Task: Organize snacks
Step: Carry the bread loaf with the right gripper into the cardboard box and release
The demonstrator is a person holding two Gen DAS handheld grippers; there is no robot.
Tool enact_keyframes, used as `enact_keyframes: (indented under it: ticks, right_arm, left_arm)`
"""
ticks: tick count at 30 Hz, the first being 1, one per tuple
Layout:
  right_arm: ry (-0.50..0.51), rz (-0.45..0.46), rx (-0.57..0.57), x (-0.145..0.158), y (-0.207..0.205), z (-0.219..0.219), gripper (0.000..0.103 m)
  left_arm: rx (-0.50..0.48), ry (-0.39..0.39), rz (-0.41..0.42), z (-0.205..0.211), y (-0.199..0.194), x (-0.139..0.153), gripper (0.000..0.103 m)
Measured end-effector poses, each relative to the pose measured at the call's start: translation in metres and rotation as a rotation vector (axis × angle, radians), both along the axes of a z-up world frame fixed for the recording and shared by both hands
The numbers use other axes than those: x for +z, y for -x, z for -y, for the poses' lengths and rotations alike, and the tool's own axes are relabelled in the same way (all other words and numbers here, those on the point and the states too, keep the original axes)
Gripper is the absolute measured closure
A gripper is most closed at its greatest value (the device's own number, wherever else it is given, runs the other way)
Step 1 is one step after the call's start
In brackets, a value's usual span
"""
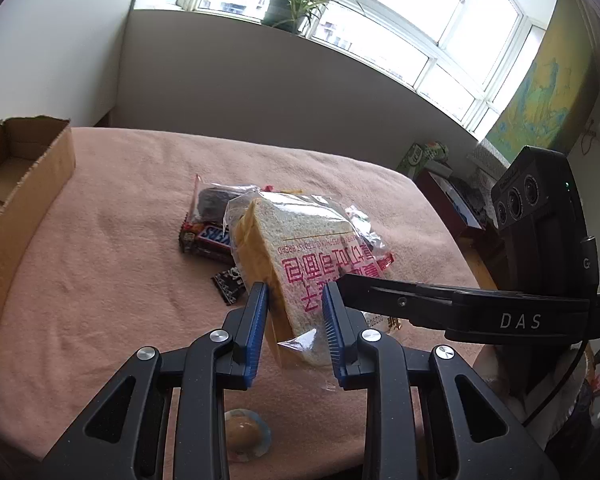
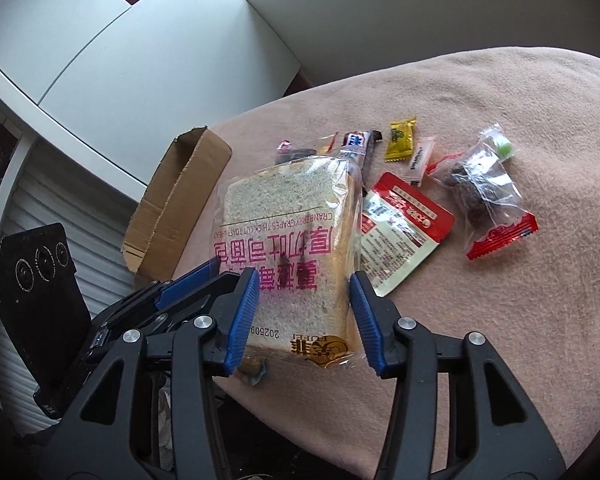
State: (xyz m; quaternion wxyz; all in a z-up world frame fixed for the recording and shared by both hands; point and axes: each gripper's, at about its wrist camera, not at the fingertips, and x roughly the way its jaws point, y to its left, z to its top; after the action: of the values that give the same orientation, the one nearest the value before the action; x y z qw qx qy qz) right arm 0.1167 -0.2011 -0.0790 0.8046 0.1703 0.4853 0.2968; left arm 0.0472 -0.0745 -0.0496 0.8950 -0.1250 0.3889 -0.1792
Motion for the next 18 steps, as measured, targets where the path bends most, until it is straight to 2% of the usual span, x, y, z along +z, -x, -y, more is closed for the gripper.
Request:
enact_keyframes:
  ticks: [18]
  right_arm:
    - [-0.004,0.1,0.209,0.041,-0.009,-0.139,0.054]
  left_arm:
    - [0.234,0.005,0.101,-0.109,0.022,0.031,0.077]
